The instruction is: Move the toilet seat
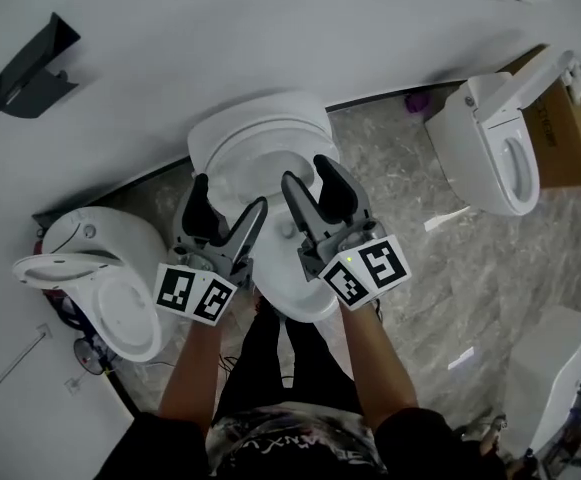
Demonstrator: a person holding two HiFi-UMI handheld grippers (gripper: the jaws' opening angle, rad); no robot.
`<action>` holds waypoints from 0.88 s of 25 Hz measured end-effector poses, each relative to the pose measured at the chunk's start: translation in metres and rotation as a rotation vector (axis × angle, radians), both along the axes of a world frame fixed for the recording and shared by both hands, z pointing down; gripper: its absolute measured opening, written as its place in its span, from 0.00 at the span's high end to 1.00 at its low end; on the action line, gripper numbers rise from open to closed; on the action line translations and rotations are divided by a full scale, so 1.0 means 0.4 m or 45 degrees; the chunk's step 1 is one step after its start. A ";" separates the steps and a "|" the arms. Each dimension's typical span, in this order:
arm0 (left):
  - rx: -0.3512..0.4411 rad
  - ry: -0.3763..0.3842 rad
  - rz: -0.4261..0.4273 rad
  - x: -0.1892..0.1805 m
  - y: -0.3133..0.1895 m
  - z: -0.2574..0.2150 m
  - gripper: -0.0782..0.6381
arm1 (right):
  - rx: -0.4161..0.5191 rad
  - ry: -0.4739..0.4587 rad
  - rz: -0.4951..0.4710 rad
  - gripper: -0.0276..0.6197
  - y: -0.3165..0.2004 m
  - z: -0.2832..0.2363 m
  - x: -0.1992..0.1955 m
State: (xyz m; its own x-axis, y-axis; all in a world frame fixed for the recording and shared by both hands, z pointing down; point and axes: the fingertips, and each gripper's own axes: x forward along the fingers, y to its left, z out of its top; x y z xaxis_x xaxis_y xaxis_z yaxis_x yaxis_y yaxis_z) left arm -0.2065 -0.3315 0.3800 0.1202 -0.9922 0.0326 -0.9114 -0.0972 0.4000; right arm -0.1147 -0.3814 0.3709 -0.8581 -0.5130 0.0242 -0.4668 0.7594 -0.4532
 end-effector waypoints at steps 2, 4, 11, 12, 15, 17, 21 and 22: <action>0.027 -0.088 0.055 0.023 0.020 -0.065 0.22 | 0.078 0.056 -0.005 0.61 0.025 -0.061 0.023; 0.056 -0.154 0.117 0.048 0.043 -0.131 0.22 | 0.153 0.115 -0.007 0.61 0.055 -0.123 0.046; 0.141 -0.281 0.318 0.153 0.120 -0.357 0.24 | 0.355 0.254 0.005 0.61 0.188 -0.346 0.123; 0.151 -0.313 0.349 0.171 0.132 -0.384 0.24 | 0.379 0.266 0.008 0.61 0.207 -0.374 0.131; 0.181 -0.393 0.431 0.219 0.177 -0.457 0.24 | 0.445 0.257 0.027 0.61 0.260 -0.463 0.155; 0.203 -0.406 0.466 0.241 0.199 -0.502 0.25 | 0.479 0.271 0.032 0.62 0.286 -0.506 0.172; 0.232 -0.434 0.498 0.262 0.242 -0.560 0.25 | 0.559 0.264 0.076 0.65 0.328 -0.564 0.194; 0.237 -0.442 0.504 0.267 0.251 -0.570 0.26 | 0.567 0.264 0.080 0.65 0.340 -0.573 0.197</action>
